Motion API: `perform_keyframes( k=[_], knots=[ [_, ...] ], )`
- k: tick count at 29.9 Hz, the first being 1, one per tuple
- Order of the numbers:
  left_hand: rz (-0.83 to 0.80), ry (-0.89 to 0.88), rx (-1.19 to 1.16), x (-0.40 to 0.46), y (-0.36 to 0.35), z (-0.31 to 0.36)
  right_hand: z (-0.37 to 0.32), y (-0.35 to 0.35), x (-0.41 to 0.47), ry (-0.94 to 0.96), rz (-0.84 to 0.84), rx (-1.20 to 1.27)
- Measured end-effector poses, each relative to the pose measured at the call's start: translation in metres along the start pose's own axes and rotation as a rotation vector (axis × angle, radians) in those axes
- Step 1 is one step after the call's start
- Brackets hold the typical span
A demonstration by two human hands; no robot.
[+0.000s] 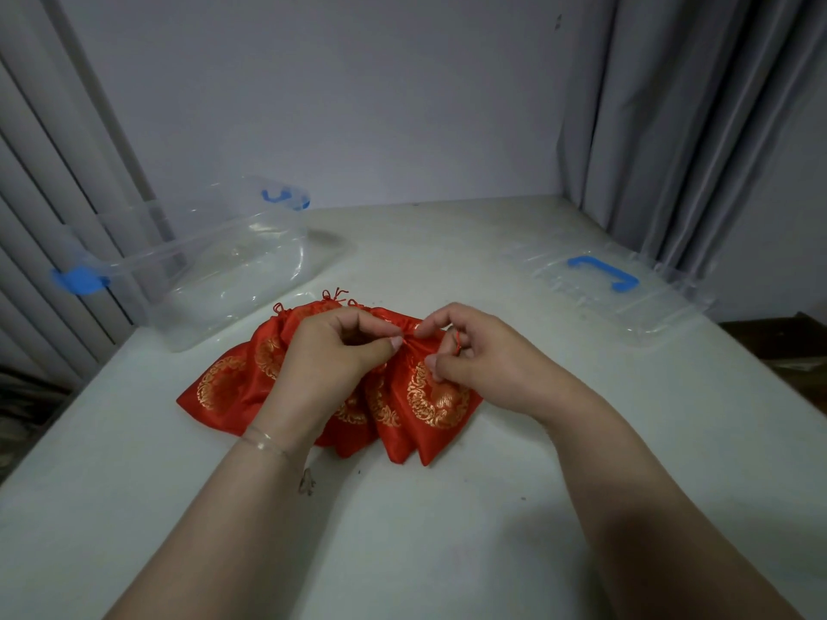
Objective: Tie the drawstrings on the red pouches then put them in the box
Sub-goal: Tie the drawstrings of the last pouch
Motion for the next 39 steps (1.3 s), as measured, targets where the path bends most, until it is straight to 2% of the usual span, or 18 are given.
perform_keyframes(
  k=[8, 12, 14, 16, 19, 23, 28, 32, 34, 36, 39],
  knots=[
    [-0.083, 0.007, -0.016, -0.002, -0.007, -0.001, 0.009, 0.012, -0.001, -0.043, 0.021, -0.021],
    [-0.127, -0.03, 0.002, -0.003, -0.011, 0.005, -0.005, 0.029, -0.001, 0.103, 0.264, -0.169],
    [-0.162, -0.035, -0.044, -0.004, -0.015, 0.006, -0.01, 0.021, 0.001, 0.145, 0.18, -0.056],
    [-0.172, -0.05, -0.067, -0.005, -0.018, 0.007, -0.005, 0.009, 0.002, 0.075, 0.074, 0.008],
    [-0.126, -0.065, -0.074, -0.005, -0.017, 0.008, 0.002, 0.011, 0.005, 0.011, 0.138, 0.009],
    [-0.064, -0.075, -0.044, -0.006, -0.014, 0.008, 0.002, 0.012, 0.005, 0.028, 0.23, -0.019],
    [0.009, -0.119, 0.062, -0.005, -0.007, 0.012, -0.016, 0.01, -0.001, 0.175, 0.319, -0.182],
    [0.02, -0.154, 0.157, -0.005, -0.005, 0.015, -0.031, 0.005, -0.007, 0.357, 0.337, -0.292],
    [0.036, -0.185, 0.239, -0.006, -0.004, 0.015, -0.032, 0.002, -0.006, 0.388, 0.32, -0.303],
    [0.052, -0.229, 0.29, -0.007, -0.006, 0.018, -0.027, 0.003, -0.004, 0.353, 0.309, -0.258],
    [0.05, -0.337, 0.311, -0.01, -0.011, 0.024, -0.013, 0.011, -0.001, 0.154, 0.283, -0.01]
  ],
)
Point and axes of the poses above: each hand's wrist, its own x-axis towards the middle knuckle, its own y-axis out of the back of the hand, z = x × y, the point moved 8 cm from there along x, towards the middle knuckle, and after that the axes turned 4 degrees about -x, right-handed, at the moved point
